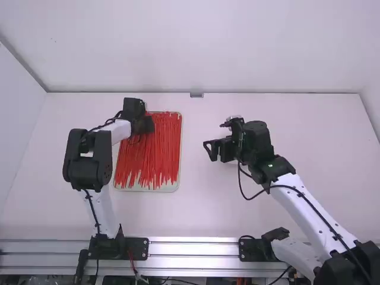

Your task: Fasten the cable tie

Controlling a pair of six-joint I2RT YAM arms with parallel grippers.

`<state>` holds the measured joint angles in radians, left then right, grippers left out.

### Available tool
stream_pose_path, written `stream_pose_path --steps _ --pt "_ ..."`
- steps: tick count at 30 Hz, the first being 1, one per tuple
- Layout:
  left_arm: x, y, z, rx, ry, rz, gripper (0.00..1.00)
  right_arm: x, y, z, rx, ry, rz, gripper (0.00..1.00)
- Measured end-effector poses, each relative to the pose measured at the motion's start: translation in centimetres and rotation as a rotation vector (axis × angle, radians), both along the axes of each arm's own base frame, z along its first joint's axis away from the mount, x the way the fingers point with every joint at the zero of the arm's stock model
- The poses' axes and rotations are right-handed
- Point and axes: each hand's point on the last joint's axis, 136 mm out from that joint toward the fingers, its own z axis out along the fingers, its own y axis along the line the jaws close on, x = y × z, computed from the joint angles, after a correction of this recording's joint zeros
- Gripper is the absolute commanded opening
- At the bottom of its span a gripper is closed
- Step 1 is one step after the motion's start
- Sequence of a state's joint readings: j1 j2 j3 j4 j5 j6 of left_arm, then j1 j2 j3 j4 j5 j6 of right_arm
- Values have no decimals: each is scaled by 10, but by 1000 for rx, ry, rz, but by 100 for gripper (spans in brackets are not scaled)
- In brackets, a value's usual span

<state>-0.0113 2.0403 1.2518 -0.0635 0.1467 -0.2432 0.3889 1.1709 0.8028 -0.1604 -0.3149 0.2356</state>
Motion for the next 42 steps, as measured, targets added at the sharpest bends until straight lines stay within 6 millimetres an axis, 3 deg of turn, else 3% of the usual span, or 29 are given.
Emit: stream_pose_path --steps 18,42 --pt "-2 5 -8 23 19 16 26 1 -1 0 -6 -3 -4 98" --pt "-5 2 -11 10 32 7 17 2 0 3 2 -17 -2 98"
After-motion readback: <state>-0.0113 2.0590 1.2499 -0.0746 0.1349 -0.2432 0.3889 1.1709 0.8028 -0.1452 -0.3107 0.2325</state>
